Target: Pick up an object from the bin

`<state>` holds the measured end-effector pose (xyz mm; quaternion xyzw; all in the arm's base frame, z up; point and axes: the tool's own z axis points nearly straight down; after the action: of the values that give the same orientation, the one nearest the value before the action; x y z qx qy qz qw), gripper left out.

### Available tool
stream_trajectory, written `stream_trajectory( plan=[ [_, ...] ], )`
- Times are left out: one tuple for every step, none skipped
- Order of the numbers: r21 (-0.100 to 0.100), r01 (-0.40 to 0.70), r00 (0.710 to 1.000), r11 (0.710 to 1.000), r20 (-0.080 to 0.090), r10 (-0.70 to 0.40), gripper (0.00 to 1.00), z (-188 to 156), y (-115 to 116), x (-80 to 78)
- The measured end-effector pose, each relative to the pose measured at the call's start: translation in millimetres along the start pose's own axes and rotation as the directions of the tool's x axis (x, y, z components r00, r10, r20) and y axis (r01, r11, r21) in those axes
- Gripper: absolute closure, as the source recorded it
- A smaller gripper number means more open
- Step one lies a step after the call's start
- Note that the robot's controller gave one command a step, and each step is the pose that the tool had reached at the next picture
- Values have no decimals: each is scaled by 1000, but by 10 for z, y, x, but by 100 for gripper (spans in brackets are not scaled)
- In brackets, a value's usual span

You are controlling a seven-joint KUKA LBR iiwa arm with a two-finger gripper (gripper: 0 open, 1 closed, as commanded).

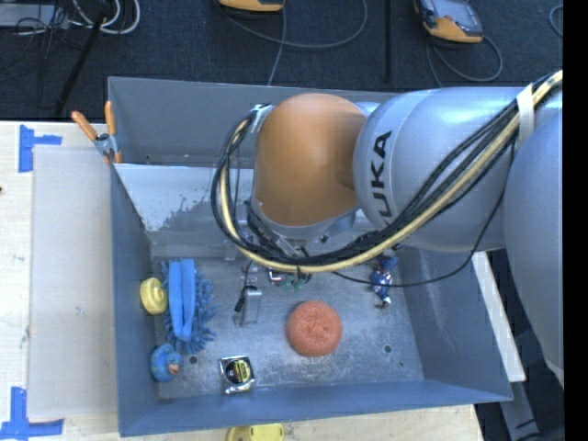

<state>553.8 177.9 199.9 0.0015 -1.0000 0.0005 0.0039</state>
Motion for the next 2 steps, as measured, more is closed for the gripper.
stream_trajectory(
  plan=[
    [-1, -4, 1000, 1000, 7, 4, 0, -47, -10, -13],
    [-4, -78, 997, 997, 10, 78, 0, 24, -220, 111]
  ],
)
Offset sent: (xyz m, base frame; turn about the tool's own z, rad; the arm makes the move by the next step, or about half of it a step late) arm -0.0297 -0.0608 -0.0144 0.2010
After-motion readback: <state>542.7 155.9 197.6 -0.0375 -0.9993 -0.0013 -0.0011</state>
